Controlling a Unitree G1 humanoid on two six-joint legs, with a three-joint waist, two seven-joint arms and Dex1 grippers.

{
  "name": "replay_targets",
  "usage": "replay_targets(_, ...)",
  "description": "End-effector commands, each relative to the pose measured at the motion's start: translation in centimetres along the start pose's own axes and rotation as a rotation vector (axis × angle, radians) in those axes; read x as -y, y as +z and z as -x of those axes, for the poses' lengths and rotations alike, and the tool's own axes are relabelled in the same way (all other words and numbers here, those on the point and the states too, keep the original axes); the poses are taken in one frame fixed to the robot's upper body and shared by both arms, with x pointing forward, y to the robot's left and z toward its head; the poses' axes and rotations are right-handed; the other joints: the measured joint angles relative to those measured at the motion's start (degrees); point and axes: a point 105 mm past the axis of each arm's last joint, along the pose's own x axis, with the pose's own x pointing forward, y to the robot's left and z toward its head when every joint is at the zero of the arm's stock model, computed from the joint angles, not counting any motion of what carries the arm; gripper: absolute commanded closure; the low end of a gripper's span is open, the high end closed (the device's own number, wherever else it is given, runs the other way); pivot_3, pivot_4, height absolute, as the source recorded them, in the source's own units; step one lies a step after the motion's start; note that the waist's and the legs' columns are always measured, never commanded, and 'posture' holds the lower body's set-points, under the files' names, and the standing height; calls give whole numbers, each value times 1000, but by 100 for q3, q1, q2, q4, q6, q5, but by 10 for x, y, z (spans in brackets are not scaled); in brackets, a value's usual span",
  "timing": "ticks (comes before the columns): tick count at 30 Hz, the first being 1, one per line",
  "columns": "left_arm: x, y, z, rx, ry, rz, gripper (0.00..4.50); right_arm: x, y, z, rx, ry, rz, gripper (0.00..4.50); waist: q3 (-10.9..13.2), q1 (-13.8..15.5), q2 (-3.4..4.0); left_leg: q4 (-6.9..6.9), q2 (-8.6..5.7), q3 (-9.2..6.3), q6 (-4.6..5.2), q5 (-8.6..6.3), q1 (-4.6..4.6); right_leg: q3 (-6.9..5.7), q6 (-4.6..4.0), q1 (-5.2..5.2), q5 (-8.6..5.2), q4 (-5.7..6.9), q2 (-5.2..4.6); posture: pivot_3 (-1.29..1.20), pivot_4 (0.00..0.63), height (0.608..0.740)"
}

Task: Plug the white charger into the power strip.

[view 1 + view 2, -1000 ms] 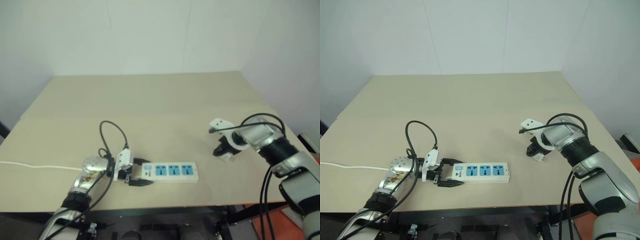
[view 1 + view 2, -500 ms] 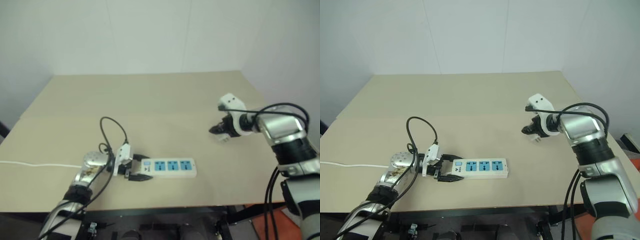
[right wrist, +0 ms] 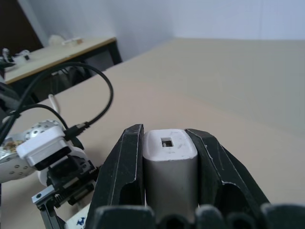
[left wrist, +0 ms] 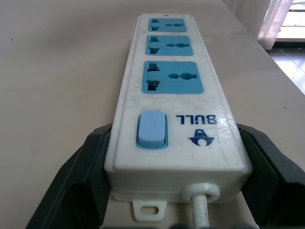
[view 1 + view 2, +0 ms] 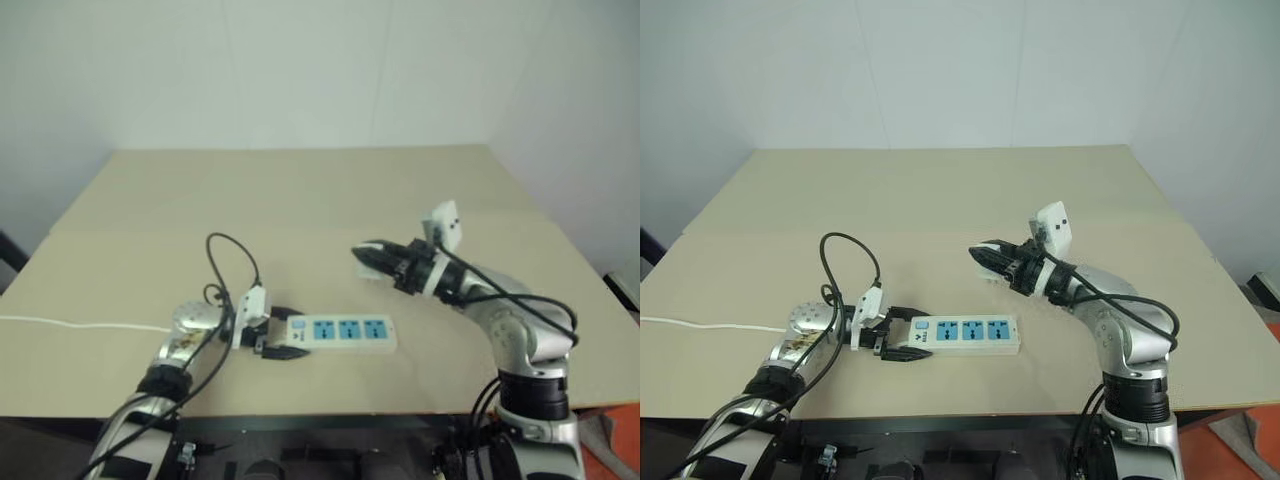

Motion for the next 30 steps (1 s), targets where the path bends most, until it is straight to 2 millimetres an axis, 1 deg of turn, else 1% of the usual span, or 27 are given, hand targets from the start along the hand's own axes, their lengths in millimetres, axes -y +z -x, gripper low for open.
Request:
replay_targets(1, 6, -14, -3, -55, -30, 32, 1223, -11, -1, -7, 68, 95, 21, 3348, 0, -4, 0, -1, 0, 1, 0, 0, 6, 1, 0, 5, 0, 0, 0, 0, 150, 740)
replay_targets(5, 5, -14, -3, -52, -31, 31, 1223, -16, -18, -12, 65, 164, 40, 3348, 0, 2, 0, -1, 1, 0, 0, 0, 27, -1, 9, 33, -6, -7, 1, 0, 150, 740)
replay_targets(8, 6, -14, -3, -52, -34, 32, 1223, -21, -29, -15, 71, 200, 41, 3348, 0, 2, 0, -1, 1, 0, 0, 0, 29, -1, 13, 37, -8, -10, 1, 0, 150, 740)
replay_targets(14, 6, -14, -2, -58, -36, 31, 1223, -31, -43, -21, 67, 266, 83, 3348, 0, 2, 0, -2, 2, -1, 0, 0, 32, -2, 13, 39, -8, -10, 1, 0, 150, 740)
replay_targets(25, 7, -12, 3, -62, -34, 29, 1223, -37, -57, -37, 73, 310, 109, 3348, 0, -2, 0, -3, 3, -1, 0, 0, 34, -2, 13, 40, -8, -10, 2, 0, 150, 740)
replay_targets(30, 7, -12, 4, -67, -33, 30, 1223, -37, -62, -41, 61, 324, 118, 3348, 0, -2, 0, -3, 3, -2, 0, 0, 34, -3, 13, 40, -8, -11, 3, 0, 150, 740)
